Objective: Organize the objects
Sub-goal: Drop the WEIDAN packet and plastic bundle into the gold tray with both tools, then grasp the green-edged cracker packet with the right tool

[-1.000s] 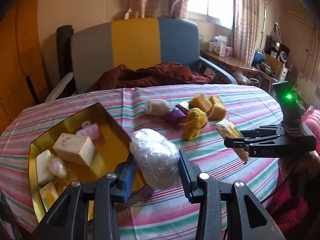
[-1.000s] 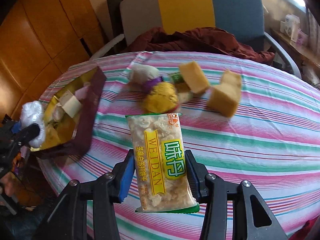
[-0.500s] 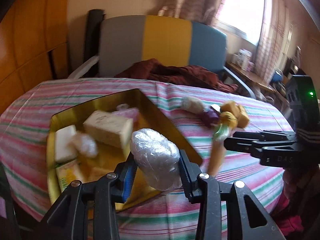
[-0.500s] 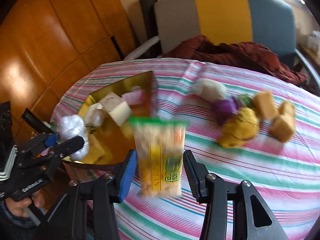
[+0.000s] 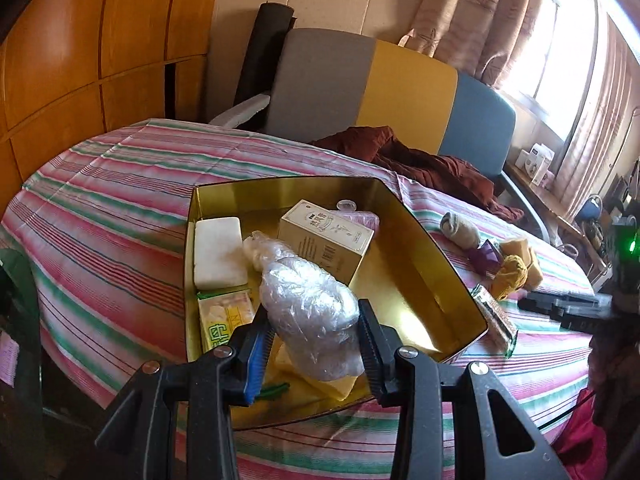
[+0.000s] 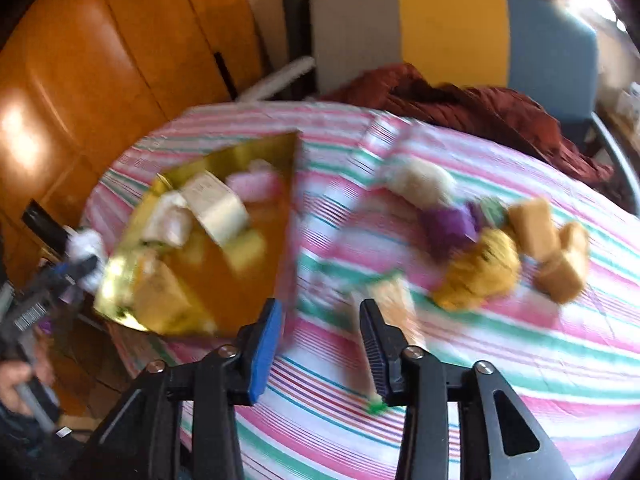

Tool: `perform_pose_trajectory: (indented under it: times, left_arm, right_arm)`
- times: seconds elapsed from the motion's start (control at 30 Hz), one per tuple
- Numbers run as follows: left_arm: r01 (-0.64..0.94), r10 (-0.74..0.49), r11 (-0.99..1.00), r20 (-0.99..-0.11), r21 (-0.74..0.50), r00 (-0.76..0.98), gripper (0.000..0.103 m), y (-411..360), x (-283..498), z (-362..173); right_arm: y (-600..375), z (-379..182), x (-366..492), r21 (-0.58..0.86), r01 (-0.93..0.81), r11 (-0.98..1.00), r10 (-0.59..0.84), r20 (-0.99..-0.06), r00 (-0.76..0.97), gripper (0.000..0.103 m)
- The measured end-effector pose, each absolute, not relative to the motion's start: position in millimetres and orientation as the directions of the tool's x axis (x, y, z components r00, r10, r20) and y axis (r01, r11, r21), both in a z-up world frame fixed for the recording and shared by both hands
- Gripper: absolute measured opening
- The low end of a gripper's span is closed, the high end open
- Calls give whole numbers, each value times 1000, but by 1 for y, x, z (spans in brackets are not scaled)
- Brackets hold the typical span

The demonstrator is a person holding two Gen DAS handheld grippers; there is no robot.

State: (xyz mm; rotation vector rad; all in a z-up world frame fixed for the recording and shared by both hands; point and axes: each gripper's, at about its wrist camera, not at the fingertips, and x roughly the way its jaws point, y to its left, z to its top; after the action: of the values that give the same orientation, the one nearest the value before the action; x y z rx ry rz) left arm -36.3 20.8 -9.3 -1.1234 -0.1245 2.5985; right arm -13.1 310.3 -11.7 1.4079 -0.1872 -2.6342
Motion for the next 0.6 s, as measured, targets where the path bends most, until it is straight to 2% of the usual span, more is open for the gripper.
perform_pose_trajectory:
  times: [0.07, 0.17, 0.37, 0.47, 0.53, 0.57, 0.6]
  left_arm:
    - [-258, 322, -945, -696, -199, -642, 40, 25, -35, -9]
    - [-275, 334, -940, -700, -201, -631, 40, 32, -34, -10]
    - [-302, 349, -933, -709, -198, -613, 40, 40, -32, -12]
    - [-304, 349, -932, -714, -196, -608, 40, 42, -31, -13]
    - [-302, 347, -933, -716, -196, -606, 40, 42, -32, -14]
    - [-300, 346, -933, -717, -197, -605, 40, 42, -32, -15]
    - [-298, 345, -934, -719, -198, -603, 40, 41, -33, -15]
  right_arm:
    - [323, -24, -7, 154, 45, -987, -154, -838, -523, 50]
    - [336, -43, -6, 144, 8, -989, -130, -868, -479, 64]
    - [338, -71, -29, 103, 16, -995, -100, -900, -424, 65]
    - [337, -84, -42, 106, 21, -994, -105, -918, -382, 63]
    - [331, -88, -45, 65, 40, -997, -76, -924, -375, 55]
    - [327, -85, -44, 50, 57, -997, -68, -920, -385, 47]
    - [325, -84, -42, 48, 64, -997, -69, -920, -386, 47]
